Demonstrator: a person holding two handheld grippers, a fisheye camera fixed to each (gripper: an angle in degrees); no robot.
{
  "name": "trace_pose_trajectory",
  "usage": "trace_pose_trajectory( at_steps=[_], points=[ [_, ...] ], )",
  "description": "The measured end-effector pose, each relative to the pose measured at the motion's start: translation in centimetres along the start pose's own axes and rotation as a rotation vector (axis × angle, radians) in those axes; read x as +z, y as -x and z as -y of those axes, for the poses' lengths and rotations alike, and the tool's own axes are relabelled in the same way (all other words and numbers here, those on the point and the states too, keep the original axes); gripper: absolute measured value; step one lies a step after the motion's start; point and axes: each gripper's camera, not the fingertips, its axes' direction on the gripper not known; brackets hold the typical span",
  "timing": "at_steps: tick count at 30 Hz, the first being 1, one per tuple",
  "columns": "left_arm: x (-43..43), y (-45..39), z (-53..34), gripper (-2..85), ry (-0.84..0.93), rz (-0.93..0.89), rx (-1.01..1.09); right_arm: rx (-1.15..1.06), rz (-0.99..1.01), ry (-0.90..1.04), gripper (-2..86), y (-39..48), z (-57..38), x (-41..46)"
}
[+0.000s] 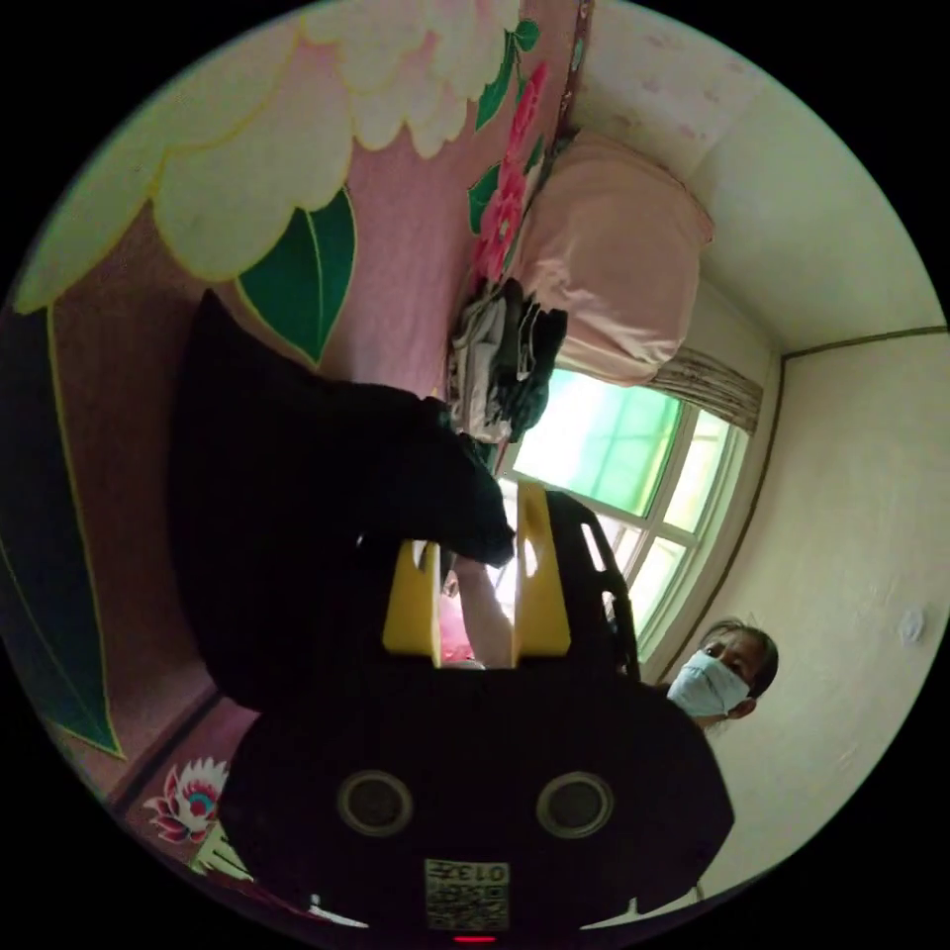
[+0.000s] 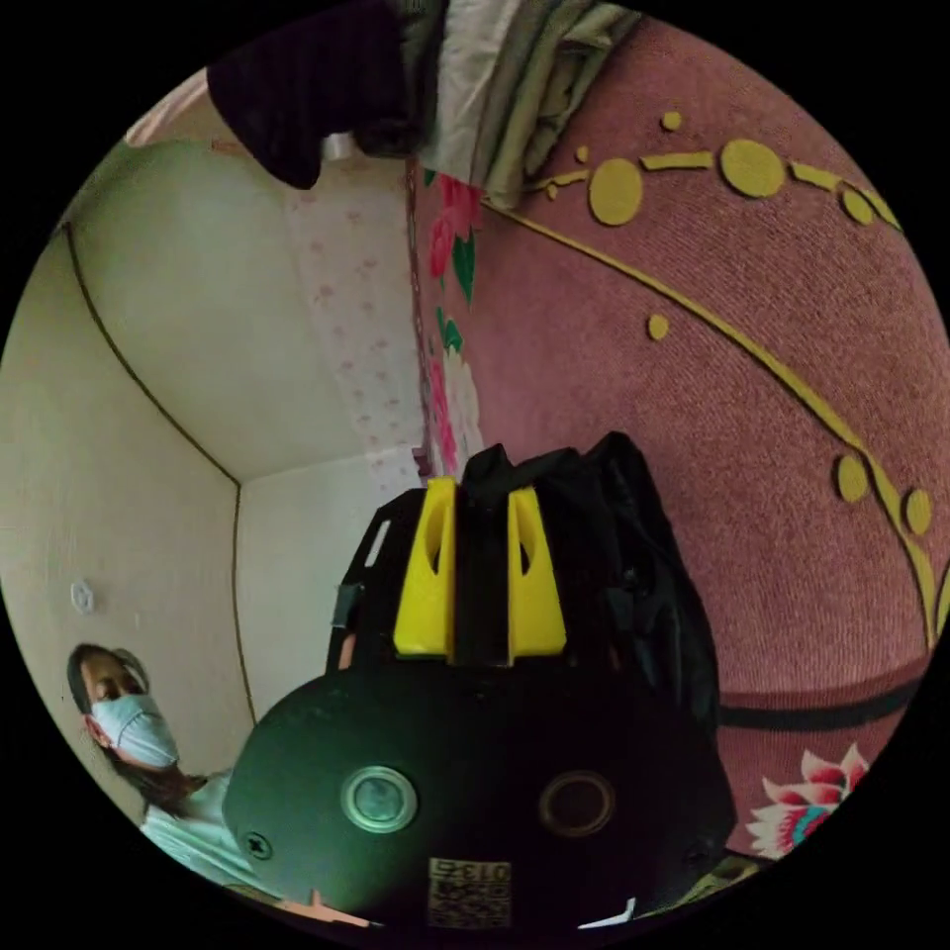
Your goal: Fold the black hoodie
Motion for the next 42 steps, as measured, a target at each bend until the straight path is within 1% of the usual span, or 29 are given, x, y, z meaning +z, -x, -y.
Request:
trace_pose_trajectory(
  at_steps=[1,2,3,4,5,6,8,9,10,11,13,16,18,19,20,21,22,23,24,25,26,27,28,30,32,34,36,38,42],
  points=[
    [0.0,-0.8,-0.5,12.6,0.002,-0.002,0.053,-0.006,0.074,-0.001,10.7,0.5,0.5,0.2],
    [-0.4,-2.0,-1.3,12.9,0.021,0.016,0.116,-0.038,0.135,-0.022,10.9,1.5,0.9,-0.1],
    [-0.8,-2.5,-1.8,13.0,0.031,0.032,0.137,-0.06,0.154,-0.031,11.0,2.3,1.0,-0.4],
    [-1.8,-3.6,-3.3,13.3,0.02,0.085,0.163,-0.119,0.173,-0.037,10.5,4.1,1.2,-1.1],
    [-2.7,-5.1,-5.2,13.8,-0.008,0.185,0.22,-0.192,0.137,-0.022,9.9,6.5,1.3,-1.5],
    [-2.8,-5.9,-6.2,14.2,-0.015,0.245,0.255,-0.24,0.101,-0.013,9.4,7.9,1.2,-1.5],
    [-1.4,-8.1,-10.5,17.4,-0.011,0.476,0.379,-0.434,-0.101,0.049,8.4,13.5,0.2,0.0],
    [-0.8,-8.5,-11.7,18.7,-0.017,0.533,0.418,-0.483,-0.153,0.068,8.3,14.9,-0.2,0.8],
    [0.8,-9.0,-14.1,21.4,-0.017,0.623,0.501,-0.591,-0.248,0.114,8.0,17.5,-1.2,2.9],
    [2.6,-8.7,-16.3,22.5,0.02,0.666,0.563,-0.68,-0.32,0.17,7.7,19.7,-2.2,5.3],
    [5.3,-7.3,-18.8,23.4,0.116,0.7,0.611,-0.785,-0.386,0.263,7.4,22.4,-3.6,9.4],
    [9.5,-3.8,-20.7,23.6,0.263,0.772,0.631,-0.946,-0.523,0.359,7.2,25.8,-5.0,16.6],
    [10.9,-2.9,-20.8,23.5,0.31,0.88,0.632,-0.987,-0.62,0.413,6.6,27.8,-5.0,20.3],
    [11.1,-2.5,-20.8,23.4,0.306,0.928,0.626,-1.039,-0.674,0.4,5.5,29.9,-5.1,21.5],
    [11.3,-2.4,-21.0,22.7,0.287,0.896,0.656,-1.095,-0.762,0.286,3.7,32.2,-5.5,21.6],
    [11.6,-2.3,-21.0,22.4,0.292,0.87,0.673,-1.11,-0.819,0.217,2.8,33.1,-5.6,21.5],
    [12.8,-2.0,-20.9,22.3,0.318,0.823,0.697,-1.1,-0.94,0.071,2.5,34.5,-5.5,21.0],
    [14.6,-1.3,-20.9,22.5,0.357,0.802,0.722,-1.105,-0.963,-0.004,2.2,35.8,-5.3,20.7],
    [15.6,-0.9,-20.9,22.8,0.38,0.817,0.738,-1.127,-0.931,0.006,1.9,36.5,-5.4,20.8],
    [17.6,0.0,-20.8,23.3,0.438,0.865,0.765,-1.195,-0.825,0.092,1.4,38.1,-5.9,22.0],
    [19.2,0.9,-20.5,23.6,0.481,0.88,0.771,-1.253,-0.767,0.201,0.9,39.3,-6.7,24.4],
    [19.8,1.4,-20.3,23.5,0.494,0.874,0.768,-1.279,-0.763,0.259,0.8,39.7,-7.1,25.9],
    [20.9,2.0,-20.3,23.4,0.515,0.883,0.768,-1.298,-0.801,0.346,0.6,39.8,-7.6,29.2],
    [22.0,2.6,-20.5,22.2,0.531,0.916,0.783,-1.29,-0.862,0.406,0.5,38.8,-7.1,33.8],
    [21.6,3.5,-20.4,17.4,0.542,0.875,0.712,-1.259,-0.994,0.563,0.0,36.1,-4.7,39.7],
    [20.2,4.0,-20.5,14.2,0.495,0.796,0.662,-1.151,-1.029,0.59,-0.2,35.2,-2.1,41.9],
    [19.3,4.9,-21.1,12.6,0.458,0.742,0.64,-1.068,-1.002,0.589,-0.2,35.9,-0.4,43.0],
    [18.6,7.1,-22.6,11.9,0.381,0.699,0.632,-1.003,-0.954,0.626,-0.3,36.7,0.8,44.3],
    [17.7,9.7,-23.4,11.1,0.297,0.617,0.603,-0.888,-0.842,0.671,-0.2,38.1,2.4,45.3]
  ],
)
